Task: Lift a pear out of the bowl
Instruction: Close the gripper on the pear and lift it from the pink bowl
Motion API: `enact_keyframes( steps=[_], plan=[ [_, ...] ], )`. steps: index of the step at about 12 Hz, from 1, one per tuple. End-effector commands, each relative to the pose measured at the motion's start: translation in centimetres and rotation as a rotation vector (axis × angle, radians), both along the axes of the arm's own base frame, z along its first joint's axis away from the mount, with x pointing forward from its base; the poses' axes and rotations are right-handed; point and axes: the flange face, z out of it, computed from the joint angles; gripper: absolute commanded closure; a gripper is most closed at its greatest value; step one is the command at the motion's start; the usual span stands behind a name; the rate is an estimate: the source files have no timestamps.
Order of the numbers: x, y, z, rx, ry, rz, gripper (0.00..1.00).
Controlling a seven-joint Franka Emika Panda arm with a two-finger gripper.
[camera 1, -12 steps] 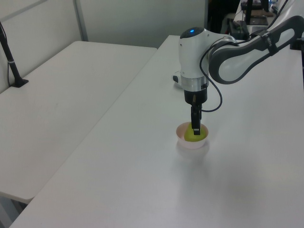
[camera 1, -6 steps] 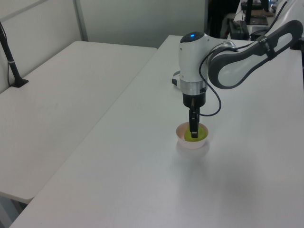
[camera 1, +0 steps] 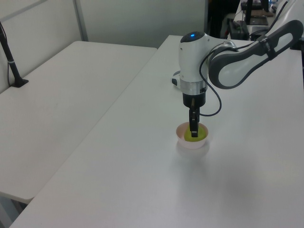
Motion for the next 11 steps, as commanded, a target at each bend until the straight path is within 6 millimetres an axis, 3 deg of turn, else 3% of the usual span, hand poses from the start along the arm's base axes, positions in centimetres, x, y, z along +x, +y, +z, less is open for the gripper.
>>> enact_keyframes(
  steps=[1,6,11],
  plan=[
    [-0.4,-0.2,0.8,-0.002,-0.033,0.012,0.9],
    [0.0,-1.2,4.1,0.016,-0.082,-0.004,0.93],
    [-0.2,-4.7,11.1,0.004,-0.062,-0.019,0.93]
  ],
)
